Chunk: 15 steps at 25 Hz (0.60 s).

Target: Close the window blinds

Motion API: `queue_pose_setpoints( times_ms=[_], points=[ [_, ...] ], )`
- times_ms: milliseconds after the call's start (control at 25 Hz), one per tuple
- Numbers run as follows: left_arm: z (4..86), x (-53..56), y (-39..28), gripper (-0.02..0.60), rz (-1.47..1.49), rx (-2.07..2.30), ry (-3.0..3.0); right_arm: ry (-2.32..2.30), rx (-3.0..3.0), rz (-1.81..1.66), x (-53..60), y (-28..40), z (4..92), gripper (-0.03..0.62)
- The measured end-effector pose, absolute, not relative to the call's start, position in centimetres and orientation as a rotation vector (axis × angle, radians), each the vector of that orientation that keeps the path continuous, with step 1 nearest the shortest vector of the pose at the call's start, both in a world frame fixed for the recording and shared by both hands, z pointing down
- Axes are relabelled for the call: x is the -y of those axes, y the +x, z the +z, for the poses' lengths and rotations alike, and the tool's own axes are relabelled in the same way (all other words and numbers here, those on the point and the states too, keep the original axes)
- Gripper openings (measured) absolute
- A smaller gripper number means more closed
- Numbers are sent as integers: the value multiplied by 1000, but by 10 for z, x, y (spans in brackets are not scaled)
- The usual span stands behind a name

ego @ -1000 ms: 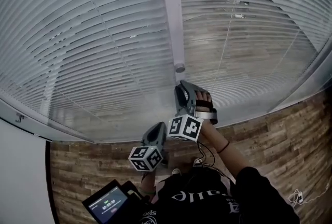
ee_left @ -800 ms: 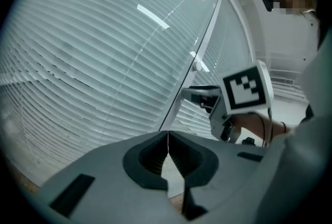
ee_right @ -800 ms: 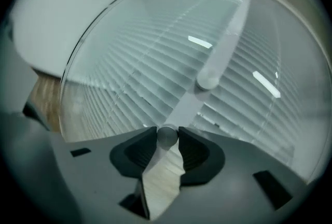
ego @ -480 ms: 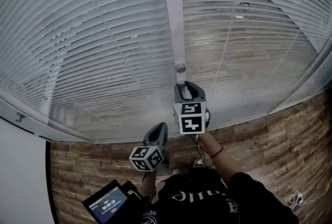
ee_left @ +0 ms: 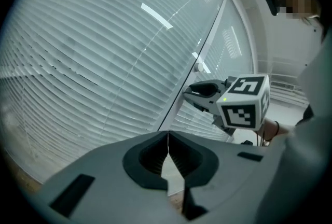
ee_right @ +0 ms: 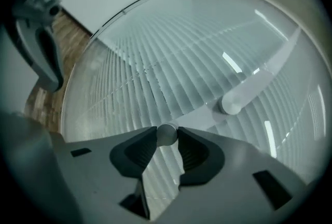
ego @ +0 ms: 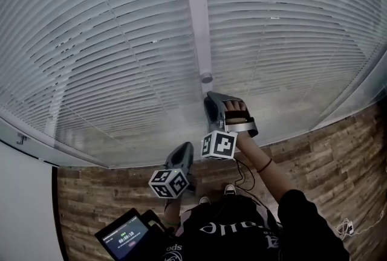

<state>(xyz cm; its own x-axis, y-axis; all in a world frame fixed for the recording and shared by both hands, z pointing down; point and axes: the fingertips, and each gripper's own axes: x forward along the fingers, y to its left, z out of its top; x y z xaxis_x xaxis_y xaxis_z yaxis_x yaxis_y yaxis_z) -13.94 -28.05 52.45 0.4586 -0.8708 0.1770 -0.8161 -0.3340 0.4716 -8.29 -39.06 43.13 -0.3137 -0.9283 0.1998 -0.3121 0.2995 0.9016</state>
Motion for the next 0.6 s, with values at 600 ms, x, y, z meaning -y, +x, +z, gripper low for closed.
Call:
queue_pose_setpoints(
  times_ms=[600],
  points=[
    [524, 269, -151, 5, -126, 1412, 2220, 1671, 2315, 159, 399, -70, 424, 138]
  ],
)
